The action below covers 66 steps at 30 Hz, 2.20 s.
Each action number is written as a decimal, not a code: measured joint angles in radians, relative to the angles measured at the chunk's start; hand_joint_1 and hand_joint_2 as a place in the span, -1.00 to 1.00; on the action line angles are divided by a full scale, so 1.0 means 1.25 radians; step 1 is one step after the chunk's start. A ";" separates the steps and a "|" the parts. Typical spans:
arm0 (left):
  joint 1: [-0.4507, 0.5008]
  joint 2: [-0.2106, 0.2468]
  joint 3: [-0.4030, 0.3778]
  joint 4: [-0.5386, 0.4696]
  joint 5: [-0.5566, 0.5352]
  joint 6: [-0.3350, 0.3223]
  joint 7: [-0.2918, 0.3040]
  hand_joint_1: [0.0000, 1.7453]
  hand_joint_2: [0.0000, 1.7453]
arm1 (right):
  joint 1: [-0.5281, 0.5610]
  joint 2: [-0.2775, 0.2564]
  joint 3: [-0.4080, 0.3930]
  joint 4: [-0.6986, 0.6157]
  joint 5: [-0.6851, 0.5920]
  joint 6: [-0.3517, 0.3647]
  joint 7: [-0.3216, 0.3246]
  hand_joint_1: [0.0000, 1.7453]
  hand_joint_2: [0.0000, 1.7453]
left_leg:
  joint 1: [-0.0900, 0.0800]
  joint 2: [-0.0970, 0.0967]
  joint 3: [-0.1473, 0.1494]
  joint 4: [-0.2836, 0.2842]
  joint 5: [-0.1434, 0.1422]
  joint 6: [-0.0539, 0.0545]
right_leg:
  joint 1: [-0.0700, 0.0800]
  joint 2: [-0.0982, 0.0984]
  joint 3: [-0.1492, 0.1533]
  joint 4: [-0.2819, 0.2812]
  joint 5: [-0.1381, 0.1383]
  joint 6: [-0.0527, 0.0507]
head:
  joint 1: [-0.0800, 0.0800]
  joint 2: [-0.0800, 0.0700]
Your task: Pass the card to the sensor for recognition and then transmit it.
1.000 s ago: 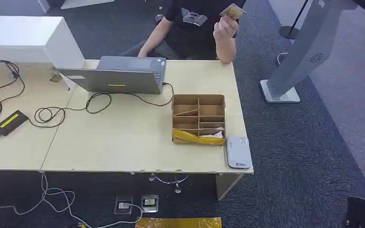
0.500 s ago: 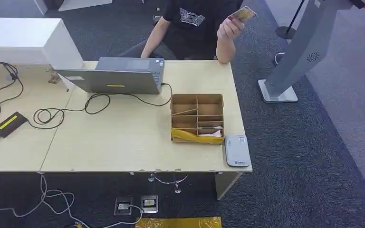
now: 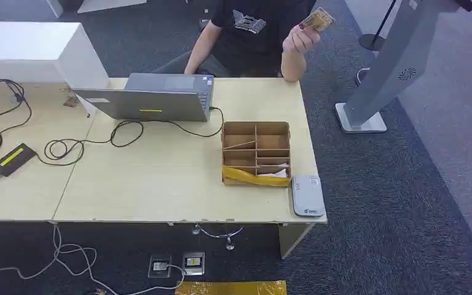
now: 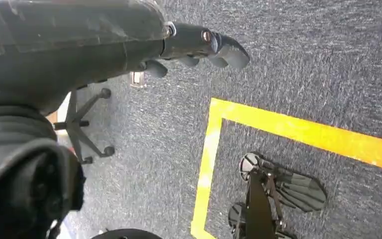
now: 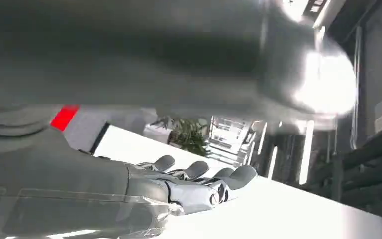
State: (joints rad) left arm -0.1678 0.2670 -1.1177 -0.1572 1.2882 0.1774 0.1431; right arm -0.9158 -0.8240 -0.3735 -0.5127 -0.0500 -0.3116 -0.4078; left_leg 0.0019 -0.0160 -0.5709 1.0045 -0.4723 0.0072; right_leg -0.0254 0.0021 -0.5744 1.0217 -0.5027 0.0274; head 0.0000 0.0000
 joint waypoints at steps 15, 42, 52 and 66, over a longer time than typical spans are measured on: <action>-0.005 -0.001 -0.013 0.000 0.001 -0.012 -0.002 -1.00 -1.00 | 0.026 0.052 0.104 -0.038 0.102 0.277 0.067 -1.00 1.00 | 0.001 -0.001 0.000 0.000 0.000 0.000 | 0.001 0.000 0.001 0.000 0.000 0.000 | 0.000 0.000; -0.008 0.024 -0.037 0.000 0.006 -0.038 -0.009 -1.00 -1.00 | 0.152 0.186 0.325 -0.388 0.517 0.453 0.141 -1.00 1.00 | 0.002 -0.003 -0.001 0.000 0.001 -0.001 | 0.002 -0.002 0.001 0.000 0.000 -0.001 | 0.001 0.000; -0.010 0.025 -0.052 0.000 0.005 -0.056 -0.020 -1.00 -1.00 | 0.118 0.238 0.494 -0.371 0.918 0.312 0.106 -1.00 1.00 | 0.003 -0.003 -0.001 0.000 0.001 -0.001 | 0.002 -0.001 0.001 0.001 0.000 -0.001 | 0.001 0.000; -0.011 0.044 -0.089 0.000 -0.020 -0.081 -0.045 -1.00 -1.00 | 0.082 0.330 0.677 -0.316 0.980 0.308 0.152 -1.00 1.00 | 0.004 -0.003 -0.001 0.000 0.002 -0.003 | 0.003 -0.001 0.000 0.001 0.000 -0.001 | 0.001 0.000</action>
State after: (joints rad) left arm -0.1819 0.3223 -1.2291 -0.1572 1.2638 0.0755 0.0866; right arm -0.8139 -0.4116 0.4730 -0.9071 1.1754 0.0732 -0.2178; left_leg 0.0064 -0.0193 -0.5723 1.0043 -0.4699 0.0040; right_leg -0.0214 0.0006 -0.5738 1.0228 -0.5030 0.0267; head 0.0008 0.0000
